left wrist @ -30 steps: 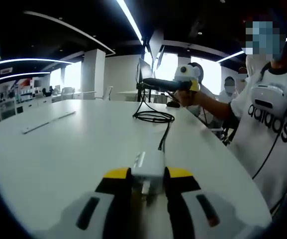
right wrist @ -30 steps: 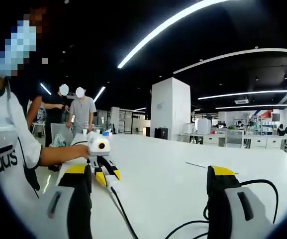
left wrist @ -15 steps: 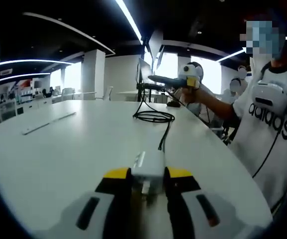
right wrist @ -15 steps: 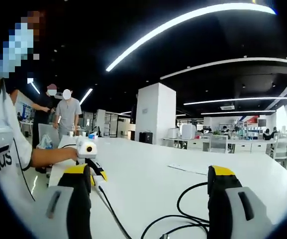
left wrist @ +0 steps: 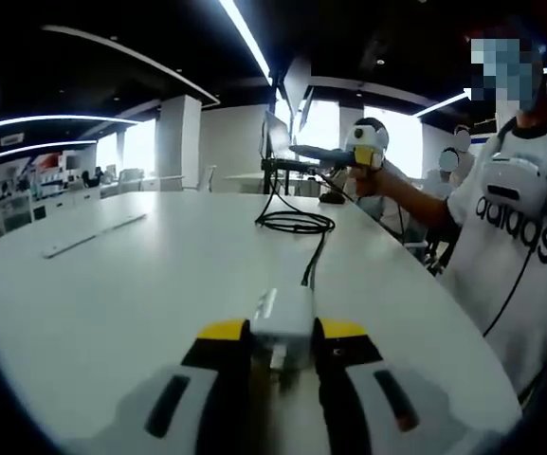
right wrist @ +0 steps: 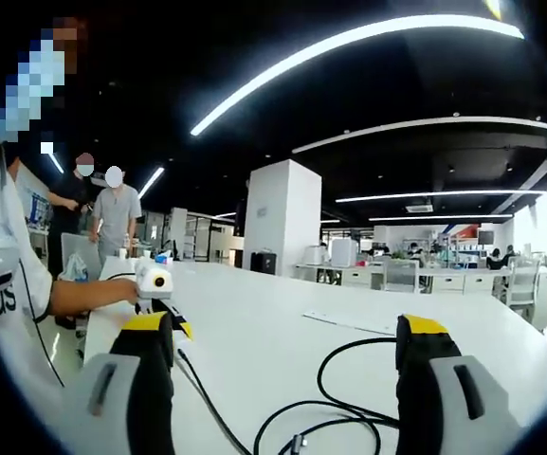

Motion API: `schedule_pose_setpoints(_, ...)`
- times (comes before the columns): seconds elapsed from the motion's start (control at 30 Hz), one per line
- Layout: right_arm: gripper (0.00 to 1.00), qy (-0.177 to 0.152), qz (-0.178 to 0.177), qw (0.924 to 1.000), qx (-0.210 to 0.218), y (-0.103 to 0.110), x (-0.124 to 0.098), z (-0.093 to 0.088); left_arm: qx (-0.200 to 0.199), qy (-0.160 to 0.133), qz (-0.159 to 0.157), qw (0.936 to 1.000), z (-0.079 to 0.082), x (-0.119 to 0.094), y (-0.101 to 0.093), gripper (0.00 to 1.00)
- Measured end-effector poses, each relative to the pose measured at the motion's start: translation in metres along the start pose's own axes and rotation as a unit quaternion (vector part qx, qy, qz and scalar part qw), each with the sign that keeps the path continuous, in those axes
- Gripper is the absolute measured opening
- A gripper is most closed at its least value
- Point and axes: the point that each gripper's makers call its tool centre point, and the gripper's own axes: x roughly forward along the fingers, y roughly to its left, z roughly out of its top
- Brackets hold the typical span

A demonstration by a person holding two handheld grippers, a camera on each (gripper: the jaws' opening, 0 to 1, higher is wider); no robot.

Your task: Plug the desk Type‑C cable into the charger adapter.

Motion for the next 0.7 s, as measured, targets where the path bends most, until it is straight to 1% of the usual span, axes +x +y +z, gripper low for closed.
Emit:
schedule_pose_setpoints(0.33, 1.0, -0.001, -0.007, 1.0, 0.001, -0.004, -0.004, -0.002, 0.001, -0.001, 0.008, 1.0, 0.0, 0.001, 0.009, 0.26)
schedule_pose_setpoints(0.7, 1.0, -0.004, -0.013, 0.9999, 0.006, -0.007, -0.009, -0.004, -0.002, -0.009, 0.02, 0.9998, 0.003, 0.005, 0.034, 0.26)
